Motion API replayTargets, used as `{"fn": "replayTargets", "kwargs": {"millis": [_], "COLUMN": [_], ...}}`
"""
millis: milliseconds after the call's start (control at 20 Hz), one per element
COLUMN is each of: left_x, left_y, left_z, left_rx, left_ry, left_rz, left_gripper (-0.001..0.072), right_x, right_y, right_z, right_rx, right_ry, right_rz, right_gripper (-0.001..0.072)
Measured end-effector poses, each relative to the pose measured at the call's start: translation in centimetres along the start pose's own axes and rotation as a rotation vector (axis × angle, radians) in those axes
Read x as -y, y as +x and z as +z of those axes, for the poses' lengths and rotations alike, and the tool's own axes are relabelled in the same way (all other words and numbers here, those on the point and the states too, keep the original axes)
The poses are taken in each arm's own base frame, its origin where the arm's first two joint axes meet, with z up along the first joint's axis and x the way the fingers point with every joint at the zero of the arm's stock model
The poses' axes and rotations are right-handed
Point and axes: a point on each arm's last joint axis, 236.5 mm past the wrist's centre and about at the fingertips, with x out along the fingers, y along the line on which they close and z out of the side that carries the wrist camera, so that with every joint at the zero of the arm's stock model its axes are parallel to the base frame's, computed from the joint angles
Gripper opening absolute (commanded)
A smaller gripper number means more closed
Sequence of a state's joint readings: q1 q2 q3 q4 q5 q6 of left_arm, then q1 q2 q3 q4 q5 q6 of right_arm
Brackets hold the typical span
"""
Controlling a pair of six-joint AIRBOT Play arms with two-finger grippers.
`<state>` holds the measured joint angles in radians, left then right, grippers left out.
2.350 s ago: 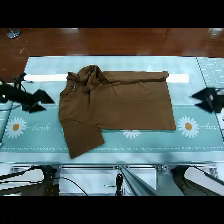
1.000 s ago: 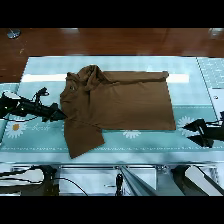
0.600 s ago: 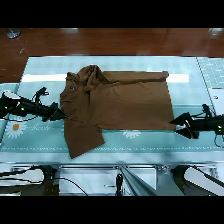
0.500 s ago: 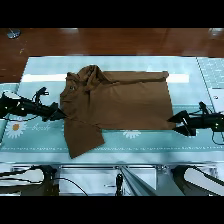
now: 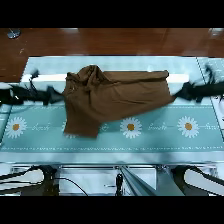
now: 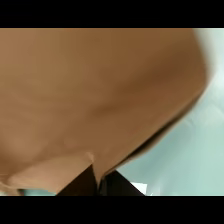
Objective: Fold the shirts.
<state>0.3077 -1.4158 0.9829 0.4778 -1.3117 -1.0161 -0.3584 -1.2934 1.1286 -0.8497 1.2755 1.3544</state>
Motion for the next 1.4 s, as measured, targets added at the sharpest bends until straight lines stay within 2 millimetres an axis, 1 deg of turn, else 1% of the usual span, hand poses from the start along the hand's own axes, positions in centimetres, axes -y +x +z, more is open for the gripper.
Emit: {"fn": "replayTargets", "kwargs": {"millis": [50, 100, 150, 200, 250, 300, 350, 400, 450, 500, 550, 600, 700, 800, 850, 950, 1050, 1100, 1150, 1250, 1300, 1400], "left_x": [3.4, 7.5, 11.4, 15.7, 19.7, 23.7, 26.9, 29.9, 32.2, 34.2, 35.6, 36.6, 37.5, 37.7, 37.7, 37.8, 37.0, 36.4, 35.3, 32.9, 31.1, 26.3], "left_y": [-1.5, -3.6, -5.9, -8.7, -11.3, -14.3, -16.8, -19.4, -21.7, -24.0, -26.0, -27.9, -31.3, -33.9, -35.1, -36.7, -37.7, -37.9, -37.7, -36.6, -35.5, -32.2], "left_z": [2.6, 5.4, 7.4, 9.1, 10.0, 10.2, 9.8, 8.7, 7.4, 5.7, 3.9, 2.1, -1.7, -5.4, -7.3, -10.3, -12.1, -12.4, -12.2, -11.0, -9.8, -7.1], "left_rx": [0.081, 0.175, 0.260, 0.354, 0.439, 0.524, 0.596, 0.668, 0.731, 0.800, 0.860, 0.919, 1.017, 1.091, 1.125, 1.183, 1.201, 1.201, 1.175, 1.118, 1.072, 0.939], "left_ry": [0.071, 0.164, 0.259, 0.367, 0.460, 0.555, 0.639, 0.720, 0.782, 0.842, 0.885, 0.912, 0.939, 0.952, 0.954, 0.948, 0.920, 0.907, 0.882, 0.829, 0.787, 0.690], "left_rz": [-0.054, -0.100, -0.125, -0.135, -0.132, -0.115, -0.078, -0.023, 0.036, 0.105, 0.177, 0.252, 0.402, 0.532, 0.582, 0.634, 0.671, 0.678, 0.692, 0.703, 0.712, 0.742], "left_gripper": [0.0032, 0.0031, 0.0031, 0.0031, 0.0031, 0.0032, 0.0032, 0.0032, 0.0032, 0.0032, 0.0032, 0.0032, 0.0032, 0.0032, 0.0032, 0.0031, 0.0032, 0.0032, 0.0032, 0.0032, 0.0032, 0.0032], "right_x": [-2.8, -5.7, -8.8, -11.5, -14.2, -16.2, -18.1, -19.4, -20.7, -21.6, -22.5, -23.4, -24.8, -25.6, -25.6, -25.4, -25.3, -25.1, -24.7, -23.6, -23.0, -21.3], "right_y": [-3.0, -6.2, -9.9, -13.5, -17.3, -20.5, -23.6, -26.0, -28.3, -30.0, -31.8, -33.3, -35.7, -37.5, -38.2, -39.1, -39.7, -39.6, -39.3, -38.0, -36.6, -33.3], "right_z": [3.3, 5.8, 7.8, 9.1, 9.6, 9.4, 8.4, 7.1, 5.4, 3.6, 1.6, -0.2, -3.8, -7.2, -8.8, -11.3, -13.1, -13.8, -14.2, -14.2, -14.0, -13.1], "right_rx": [0.099, 0.189, 0.284, 0.371, 0.459, 0.529, 0.596, 0.647, 0.697, 0.732, 0.773, 0.812, 0.880, 0.933, 0.953, 0.975, 0.991, 0.983, 0.965, 0.910, 0.860, 0.745], "right_ry": [-0.082, -0.153, -0.231, -0.300, -0.368, -0.420, -0.474, -0.513, -0.547, -0.572, -0.596, -0.619, -0.656, -0.678, -0.681, -0.680, -0.682, -0.680, -0.672, -0.645, -0.627, -0.584], "right_rz": [0.010, 0.019, 0.019, 0.008, -0.006, -0.024, -0.050, -0.074, -0.094, -0.112, -0.126, -0.136, -0.147, -0.165, -0.181, -0.210, -0.221, -0.223, -0.229, -0.233, -0.224, -0.200], "right_gripper": [0.0021, 0.0021, 0.0021, 0.0021, 0.0021, 0.0021, 0.0021, 0.0022, 0.0021, 0.0021, 0.0021, 0.0021, 0.0021, 0.0021, 0.0021, 0.0021, 0.0021, 0.0021, 0.0021, 0.0021, 0.0021, 0.0021]}}
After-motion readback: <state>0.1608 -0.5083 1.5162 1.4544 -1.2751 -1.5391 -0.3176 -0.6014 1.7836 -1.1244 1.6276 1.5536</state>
